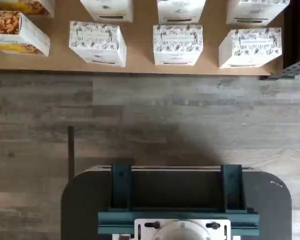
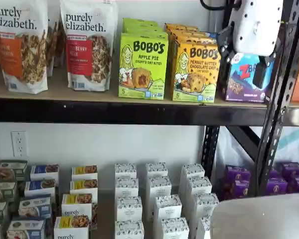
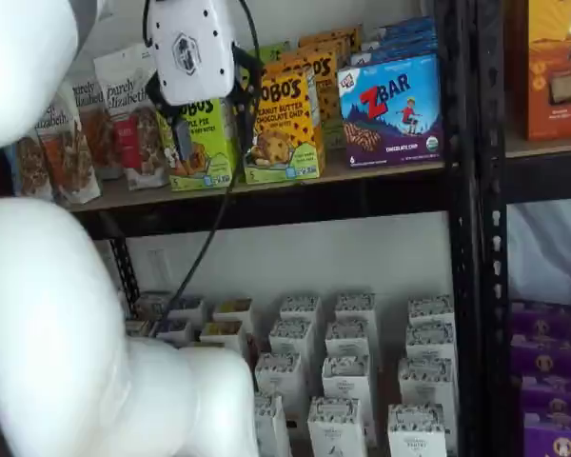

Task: Pick up the orange box on the top shelf, the fifth box from the left

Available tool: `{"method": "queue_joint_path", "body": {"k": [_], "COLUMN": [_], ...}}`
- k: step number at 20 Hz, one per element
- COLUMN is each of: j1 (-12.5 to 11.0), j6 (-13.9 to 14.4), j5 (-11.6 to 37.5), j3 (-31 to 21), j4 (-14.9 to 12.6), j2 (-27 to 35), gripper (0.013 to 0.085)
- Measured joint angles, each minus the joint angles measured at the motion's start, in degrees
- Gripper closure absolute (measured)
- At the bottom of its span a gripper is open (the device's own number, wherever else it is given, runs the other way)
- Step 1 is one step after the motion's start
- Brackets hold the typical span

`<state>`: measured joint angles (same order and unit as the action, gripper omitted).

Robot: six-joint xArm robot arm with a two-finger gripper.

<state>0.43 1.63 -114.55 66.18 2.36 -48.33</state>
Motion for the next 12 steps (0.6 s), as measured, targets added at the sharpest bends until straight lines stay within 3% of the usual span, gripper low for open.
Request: {"method": "queue_joint_path", "body": {"k": [1,3,12], "j1": [0.66,4.18,4.99], "j6": [0.35,2.06,2.84], "j5": [-0.06,-0.32,0.93], "j3": [0.03,0.16,-0.16], "j4": [-0.74,-4.51,-5.27], "j2": [0.04,0.23,0.61], "gripper": [0.013,0.013,0.013]}}
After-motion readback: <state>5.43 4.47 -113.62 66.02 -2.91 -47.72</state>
